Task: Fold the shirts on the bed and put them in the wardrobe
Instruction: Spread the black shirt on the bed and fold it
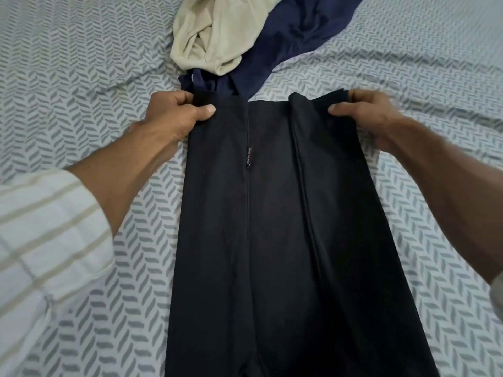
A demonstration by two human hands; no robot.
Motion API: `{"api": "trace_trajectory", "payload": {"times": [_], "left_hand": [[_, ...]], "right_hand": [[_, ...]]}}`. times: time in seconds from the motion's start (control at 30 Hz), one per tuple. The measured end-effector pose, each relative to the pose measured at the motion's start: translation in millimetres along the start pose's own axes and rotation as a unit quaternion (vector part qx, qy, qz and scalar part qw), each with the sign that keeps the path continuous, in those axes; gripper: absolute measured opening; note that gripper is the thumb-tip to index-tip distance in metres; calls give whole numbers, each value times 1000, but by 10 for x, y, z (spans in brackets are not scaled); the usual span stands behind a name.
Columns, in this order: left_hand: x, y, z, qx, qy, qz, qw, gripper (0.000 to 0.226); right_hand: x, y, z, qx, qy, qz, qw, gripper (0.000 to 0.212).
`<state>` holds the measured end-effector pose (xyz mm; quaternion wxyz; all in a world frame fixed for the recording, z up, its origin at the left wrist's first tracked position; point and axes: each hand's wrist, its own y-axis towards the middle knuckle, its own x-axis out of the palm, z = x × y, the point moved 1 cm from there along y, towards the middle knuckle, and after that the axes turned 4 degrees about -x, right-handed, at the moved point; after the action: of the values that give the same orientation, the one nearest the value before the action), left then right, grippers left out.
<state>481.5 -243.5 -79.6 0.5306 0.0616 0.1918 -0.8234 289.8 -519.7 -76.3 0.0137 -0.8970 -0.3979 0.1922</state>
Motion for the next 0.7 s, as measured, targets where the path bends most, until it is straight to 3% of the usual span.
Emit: {"api": "trace_trajectory", "payload": {"times": [0.1, 0.2, 0.33, 0.4, 0.5, 0.57, 0.7], "left_hand": [[-18, 4, -27, 8, -23, -12, 1000, 14], [-20, -10, -28, -3, -31, -39, 999, 32], [-150, -450, 258, -73, -101, -120, 985, 21], [-312, -704, 377, -68, -113, -125, 983, 15], [-439, -803, 376, -25, -84, -114, 990, 14], [-651, -1313, 420, 17, -30, -89, 995, 17], [-793, -1919, 239, 47, 41, -123, 990, 23]], "right_hand": [[13, -22, 31, -19, 4, 14, 1000, 11], [37, -31, 85, -24, 11, 35, 999, 12], [-85, -387, -253, 6, 64, 36, 997, 18], [-185, -701, -505, -3, 47, 19, 999, 17], [-393, -811, -546, -53, -6, -9, 999, 18], [-541, -1340, -647, -89, -46, -43, 994, 12], [-645, -1971, -438, -128, -115, -58, 983, 23]]}}
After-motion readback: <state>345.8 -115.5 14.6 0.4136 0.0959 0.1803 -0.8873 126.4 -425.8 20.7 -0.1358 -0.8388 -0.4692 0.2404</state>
